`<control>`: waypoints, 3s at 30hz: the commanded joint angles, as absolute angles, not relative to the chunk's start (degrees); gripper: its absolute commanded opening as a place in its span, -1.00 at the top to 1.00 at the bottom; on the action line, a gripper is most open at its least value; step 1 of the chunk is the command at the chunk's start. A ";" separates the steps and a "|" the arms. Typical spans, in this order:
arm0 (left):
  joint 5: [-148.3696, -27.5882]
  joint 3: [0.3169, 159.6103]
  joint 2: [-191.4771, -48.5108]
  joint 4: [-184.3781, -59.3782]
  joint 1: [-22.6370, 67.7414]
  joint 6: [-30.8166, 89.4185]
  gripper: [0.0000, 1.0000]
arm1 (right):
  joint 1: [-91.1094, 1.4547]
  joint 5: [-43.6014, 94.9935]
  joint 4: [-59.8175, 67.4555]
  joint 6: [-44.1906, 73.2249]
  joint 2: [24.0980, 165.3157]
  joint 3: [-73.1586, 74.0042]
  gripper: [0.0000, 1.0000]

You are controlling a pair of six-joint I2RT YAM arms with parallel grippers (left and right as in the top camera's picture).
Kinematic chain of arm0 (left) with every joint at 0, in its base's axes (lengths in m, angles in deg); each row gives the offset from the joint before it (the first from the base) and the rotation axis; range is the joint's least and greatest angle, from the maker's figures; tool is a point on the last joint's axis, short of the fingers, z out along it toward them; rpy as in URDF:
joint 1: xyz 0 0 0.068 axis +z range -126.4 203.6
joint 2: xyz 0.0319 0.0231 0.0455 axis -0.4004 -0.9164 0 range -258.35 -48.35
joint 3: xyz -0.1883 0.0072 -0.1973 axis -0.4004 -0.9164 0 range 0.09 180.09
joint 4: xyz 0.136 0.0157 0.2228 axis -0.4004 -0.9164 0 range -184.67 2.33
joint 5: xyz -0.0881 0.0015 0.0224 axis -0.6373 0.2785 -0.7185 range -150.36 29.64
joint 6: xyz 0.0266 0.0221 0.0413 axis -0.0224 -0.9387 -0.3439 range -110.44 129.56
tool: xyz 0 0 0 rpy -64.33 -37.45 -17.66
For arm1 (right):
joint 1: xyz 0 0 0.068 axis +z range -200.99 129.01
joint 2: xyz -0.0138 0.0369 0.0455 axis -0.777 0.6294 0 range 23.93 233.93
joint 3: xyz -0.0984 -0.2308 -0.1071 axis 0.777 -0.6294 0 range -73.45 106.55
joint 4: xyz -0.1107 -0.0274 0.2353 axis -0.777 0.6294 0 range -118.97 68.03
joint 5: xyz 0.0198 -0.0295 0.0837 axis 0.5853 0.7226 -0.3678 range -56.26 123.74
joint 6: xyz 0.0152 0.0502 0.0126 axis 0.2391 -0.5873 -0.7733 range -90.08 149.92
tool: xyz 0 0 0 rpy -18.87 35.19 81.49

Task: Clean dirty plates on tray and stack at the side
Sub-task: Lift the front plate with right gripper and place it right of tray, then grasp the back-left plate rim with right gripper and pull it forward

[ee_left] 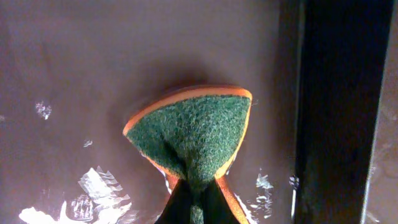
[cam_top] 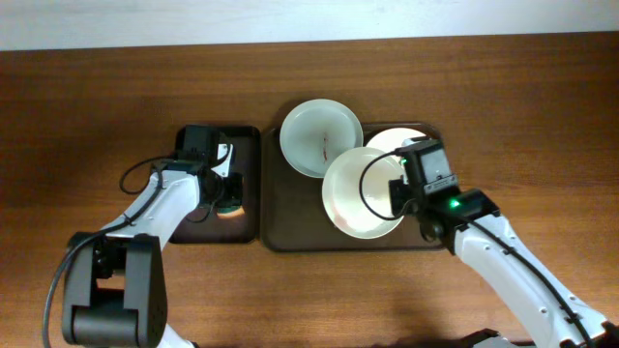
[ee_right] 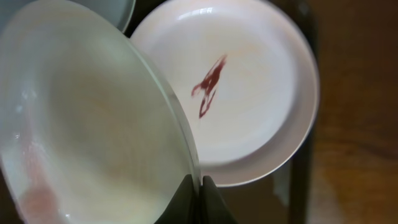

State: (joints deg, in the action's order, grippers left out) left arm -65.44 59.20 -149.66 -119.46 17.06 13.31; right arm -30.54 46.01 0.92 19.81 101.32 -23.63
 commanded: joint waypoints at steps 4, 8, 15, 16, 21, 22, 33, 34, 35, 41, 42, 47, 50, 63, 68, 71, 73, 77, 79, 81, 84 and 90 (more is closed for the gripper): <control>-65.01 58.85 -150.69 -119.20 17.38 9.92 0.06 | -21.45 68.61 -0.76 21.97 100.31 -21.69 0.92; -65.01 58.85 -150.69 -118.65 17.38 9.92 -0.23 | -16.91 77.42 -0.96 21.95 100.25 -20.85 0.92; -65.03 58.85 -151.26 -115.66 17.38 9.95 -0.32 | -16.51 77.73 -0.93 19.98 99.33 -16.05 0.92; -65.05 58.85 -151.78 -115.24 17.38 9.97 -0.33 | -16.51 77.75 -0.93 20.03 98.98 -15.35 0.92; -65.03 58.85 -152.88 -114.65 17.38 9.95 -0.20 | -16.45 77.35 -0.02 21.56 98.54 -14.82 0.92; -65.05 58.85 -152.86 -114.20 17.38 9.95 -0.08 | -16.45 77.27 0.66 21.51 98.54 -14.82 0.92; -65.07 62.17 -152.68 -115.92 17.38 9.95 -0.38 | -25.98 64.31 5.14 9.84 98.54 -14.82 0.92; -65.07 62.17 -152.70 -117.10 17.38 9.95 -0.51 | -28.01 61.88 5.14 9.82 98.54 -14.82 0.92; -65.07 62.17 -152.70 -118.63 17.38 9.95 -0.48 | -30.78 58.69 5.12 9.82 98.54 -14.82 0.92; -65.51 62.11 -152.70 -127.29 17.38 9.97 -0.35 | -48.44 41.12 5.75 9.84 98.54 -14.82 0.92; -65.51 62.11 -152.70 -127.48 17.38 9.97 -0.25 | -51.59 39.32 6.04 9.86 98.54 -14.82 0.92; -65.47 62.11 -152.70 -127.16 17.38 9.95 1.00 | -64.53 35.59 8.09 9.75 98.56 -14.84 0.92; -65.47 62.11 -152.70 -127.13 17.36 9.95 0.99 | -71.46 35.65 9.23 9.42 99.11 -14.84 0.92; -65.47 62.11 -152.70 -125.23 17.38 9.95 -0.63 | -86.78 35.63 10.71 7.96 111.98 -14.95 0.90; -65.49 62.11 -152.70 -120.58 17.34 9.97 -0.64 | -86.59 28.42 10.63 8.11 114.30 -14.93 0.46; -65.49 62.11 -152.70 -119.48 17.34 9.97 -0.64 | -86.48 14.80 9.08 12.24 114.30 -14.93 0.35; -65.49 62.11 -152.70 -119.40 17.34 9.97 -0.64 | -85.58 2.56 7.70 16.97 114.30 -14.93 0.28; -65.49 62.11 -152.70 -119.38 17.34 9.97 -0.60 | -77.93 -10.75 6.80 24.37 114.30 -14.28 0.17; -65.51 62.11 -152.70 -119.38 17.32 9.97 -0.43 | -72.44 -10.60 7.00 26.34 114.30 -13.20 0.16; -65.49 62.11 -152.70 -119.35 17.32 9.97 0.00 | -66.76 -7.65 7.76 26.49 114.30 -11.19 0.12; -65.51 62.11 -152.70 -119.38 17.32 9.97 1.00 | -57.52 1.69 10.39 26.47 114.30 -6.93 0.03; -65.51 62.06 -152.70 -119.86 17.34 10.01 -0.22 | -42.08 16.57 7.59 21.66 115.20 -5.62 -0.10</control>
